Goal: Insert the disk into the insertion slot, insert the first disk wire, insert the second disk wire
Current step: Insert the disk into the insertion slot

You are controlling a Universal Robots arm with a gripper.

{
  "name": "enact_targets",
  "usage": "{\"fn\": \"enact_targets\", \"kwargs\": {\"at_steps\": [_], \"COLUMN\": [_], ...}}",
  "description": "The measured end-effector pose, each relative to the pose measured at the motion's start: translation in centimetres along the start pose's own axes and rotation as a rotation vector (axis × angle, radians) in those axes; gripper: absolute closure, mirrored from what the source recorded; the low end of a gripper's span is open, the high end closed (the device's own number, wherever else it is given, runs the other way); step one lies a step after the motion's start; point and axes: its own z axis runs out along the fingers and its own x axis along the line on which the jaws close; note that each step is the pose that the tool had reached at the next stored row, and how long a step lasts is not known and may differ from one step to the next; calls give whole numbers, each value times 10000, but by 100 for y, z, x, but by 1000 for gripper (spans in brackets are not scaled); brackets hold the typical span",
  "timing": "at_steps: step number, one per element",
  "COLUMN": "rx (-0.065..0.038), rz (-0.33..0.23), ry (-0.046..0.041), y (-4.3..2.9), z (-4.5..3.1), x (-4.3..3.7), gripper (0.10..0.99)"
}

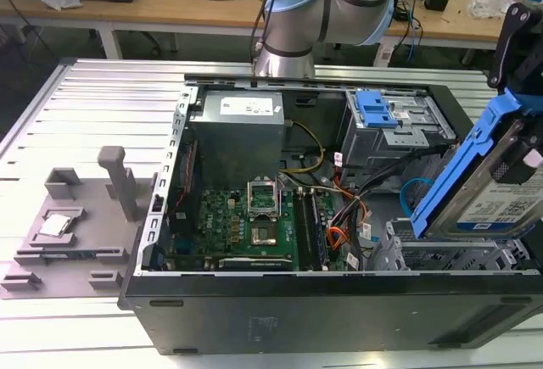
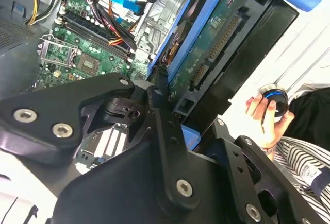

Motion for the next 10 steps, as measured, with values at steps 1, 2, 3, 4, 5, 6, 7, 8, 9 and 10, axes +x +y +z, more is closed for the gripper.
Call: {"fn": "enact_targets", "kwargs": {"at_steps": [1, 2, 3, 4, 5, 6, 7, 8, 9, 10], "rx": [0, 0, 1, 0, 0, 0, 0, 1, 1, 1], "rz": [0, -1, -4, -5, -12, -31, -105, -174, -291, -338], "ry": [-1, 0, -1, 0, -2, -3, 2, 5, 11, 13], "y": [0, 0, -1, -2, -3, -4, -5, -9, -19, -27], "z": [20, 42, 82, 114, 142, 157, 169, 179, 197, 217], "x": [-46, -84, -108, -118, -123, -125, -127, -130, -134, -139], "gripper": [722, 722, 722, 722, 722, 722, 722, 722, 722, 722]}}
